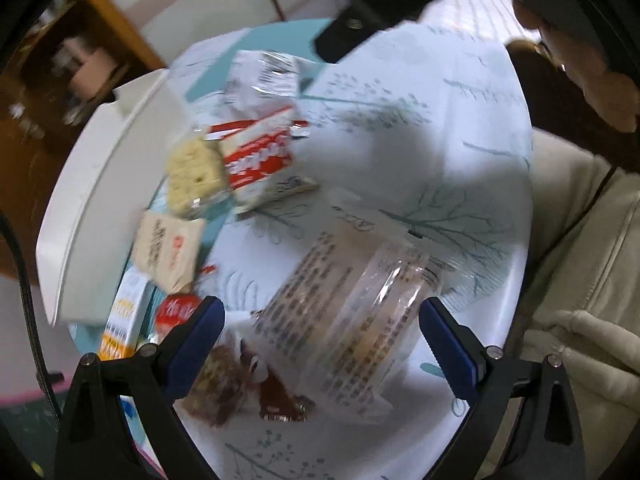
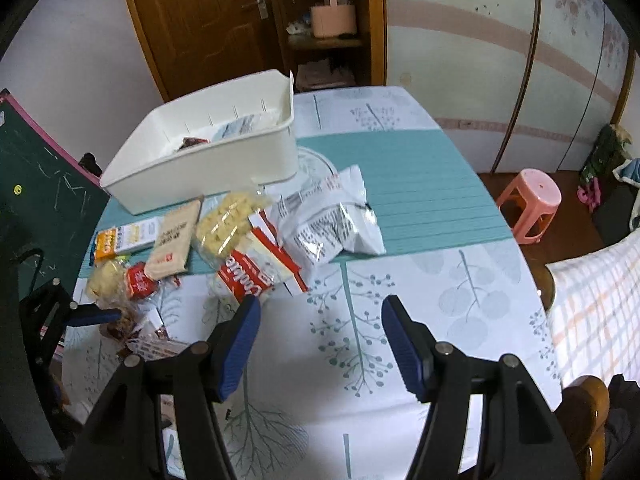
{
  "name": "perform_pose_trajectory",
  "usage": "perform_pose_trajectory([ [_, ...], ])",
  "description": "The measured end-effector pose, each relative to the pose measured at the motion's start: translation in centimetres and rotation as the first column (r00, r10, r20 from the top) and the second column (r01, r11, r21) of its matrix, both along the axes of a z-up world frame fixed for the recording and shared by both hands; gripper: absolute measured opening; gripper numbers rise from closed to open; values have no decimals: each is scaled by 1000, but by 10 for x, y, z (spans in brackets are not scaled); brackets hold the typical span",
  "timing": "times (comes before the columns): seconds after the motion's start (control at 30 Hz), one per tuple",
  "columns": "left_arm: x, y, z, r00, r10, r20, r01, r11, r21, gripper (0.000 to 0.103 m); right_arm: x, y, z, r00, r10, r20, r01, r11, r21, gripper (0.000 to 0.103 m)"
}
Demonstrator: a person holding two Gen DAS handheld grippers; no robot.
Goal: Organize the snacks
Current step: 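Grasp the clear wrapped pastry with left tool while right tool grasps red Cookie pack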
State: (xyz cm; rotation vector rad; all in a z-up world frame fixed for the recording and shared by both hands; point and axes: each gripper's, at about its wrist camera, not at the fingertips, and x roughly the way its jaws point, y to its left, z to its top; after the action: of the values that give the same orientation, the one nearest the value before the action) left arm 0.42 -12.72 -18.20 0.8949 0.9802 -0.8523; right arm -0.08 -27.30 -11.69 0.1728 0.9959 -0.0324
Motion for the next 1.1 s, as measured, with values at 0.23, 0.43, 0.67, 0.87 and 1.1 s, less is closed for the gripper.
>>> perform_pose_trajectory([
  [0.23,7,-22,-24,998,-31,-49,34,998,61,99,13,4,-21,998,19,-58,-16,999,51,63],
  [0.43,27,-15,-30,976,142,-163,-144,990,-1,90,29,7,-38,994,31,-103,-20,994,111,63],
  [0.67,28,7,-18,931,316,-181,-334,940,-75,77,43,14,-52,989,62,-131,-37,982,183,63],
  [0.87,25,33,-9,867,447,-221,-478,872,-109,76,59,18,-67,984,59,-169,-20,974,224,63],
  [1.1,30,68,10,784,572,-241,-614,771,-167,76,72,30,-76,985,64,-161,-29,977,210,64],
])
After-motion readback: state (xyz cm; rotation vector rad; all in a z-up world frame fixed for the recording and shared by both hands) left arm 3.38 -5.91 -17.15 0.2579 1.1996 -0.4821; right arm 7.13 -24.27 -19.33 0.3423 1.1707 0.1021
